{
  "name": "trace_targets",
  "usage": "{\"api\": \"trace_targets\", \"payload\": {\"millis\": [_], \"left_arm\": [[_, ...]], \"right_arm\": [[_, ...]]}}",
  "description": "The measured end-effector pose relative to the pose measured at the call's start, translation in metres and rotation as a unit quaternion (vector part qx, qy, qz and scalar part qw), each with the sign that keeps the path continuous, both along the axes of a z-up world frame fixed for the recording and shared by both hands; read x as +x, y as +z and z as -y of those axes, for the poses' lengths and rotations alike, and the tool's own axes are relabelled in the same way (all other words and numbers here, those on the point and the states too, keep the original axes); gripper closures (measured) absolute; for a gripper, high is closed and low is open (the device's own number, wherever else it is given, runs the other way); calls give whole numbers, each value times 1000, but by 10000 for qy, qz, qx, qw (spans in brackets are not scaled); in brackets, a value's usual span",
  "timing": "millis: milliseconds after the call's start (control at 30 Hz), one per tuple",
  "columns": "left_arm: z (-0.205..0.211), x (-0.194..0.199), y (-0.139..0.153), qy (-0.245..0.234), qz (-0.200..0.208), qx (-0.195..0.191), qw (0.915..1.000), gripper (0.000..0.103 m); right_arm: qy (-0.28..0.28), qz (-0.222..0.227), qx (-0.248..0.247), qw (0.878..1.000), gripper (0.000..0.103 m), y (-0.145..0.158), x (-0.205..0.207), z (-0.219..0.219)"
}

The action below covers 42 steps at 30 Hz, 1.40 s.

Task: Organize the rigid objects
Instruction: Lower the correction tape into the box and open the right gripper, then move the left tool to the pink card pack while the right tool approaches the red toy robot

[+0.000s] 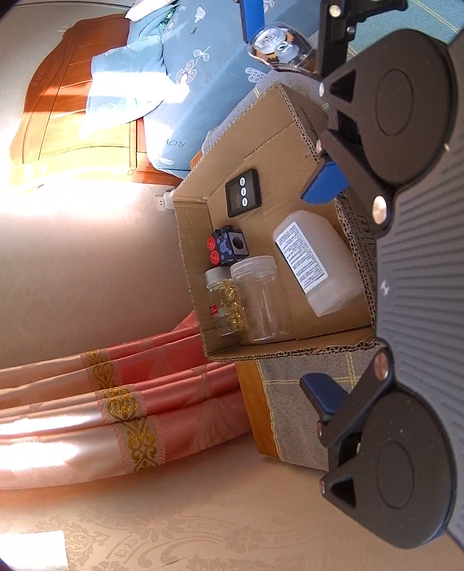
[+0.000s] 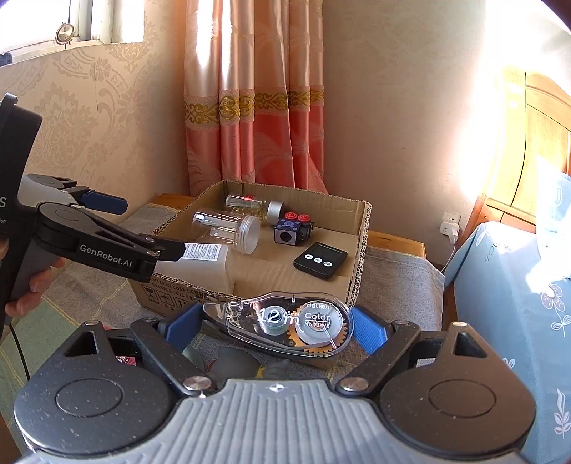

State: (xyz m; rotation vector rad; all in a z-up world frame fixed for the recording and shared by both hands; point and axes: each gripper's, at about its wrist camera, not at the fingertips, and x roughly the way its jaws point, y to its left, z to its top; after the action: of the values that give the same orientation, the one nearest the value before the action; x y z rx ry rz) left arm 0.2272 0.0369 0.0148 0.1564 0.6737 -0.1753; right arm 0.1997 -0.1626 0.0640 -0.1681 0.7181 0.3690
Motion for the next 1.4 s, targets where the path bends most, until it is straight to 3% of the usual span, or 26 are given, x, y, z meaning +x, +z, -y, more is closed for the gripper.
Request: {"api": "trace_targets", "payload": {"millis": [367,667,700,733,767,1233,1400], "left_arm": [[-19,-71,-10,481,18,-310,9984,2],[-33,-93,-13,664,42,-276,9974,2],[-35,-94,-12,692,47,-269,9972,2],[-37,-96,-12,718,55,-261,9971,2],[-38,-97,-12,731,61,-266,9970,2],[-50,-101,-19,798,3,-316,9963,2],[-55,-101,-24,865,-73,-380,9955,2]], "right_arm": [[46,-62,-52,10000,11,0,28,-18],[-137,-144,-252,9995,11,-7,75,-35],[-177,-160,-211,9995,8,-6,79,-35],[-232,-141,-179,9995,0,-6,82,-34],[-265,-111,-159,9995,0,-5,82,-34],[-309,-366,-470,9977,0,-25,24,-29],[458,-476,-290,9974,0,-43,-12,-30]]}}
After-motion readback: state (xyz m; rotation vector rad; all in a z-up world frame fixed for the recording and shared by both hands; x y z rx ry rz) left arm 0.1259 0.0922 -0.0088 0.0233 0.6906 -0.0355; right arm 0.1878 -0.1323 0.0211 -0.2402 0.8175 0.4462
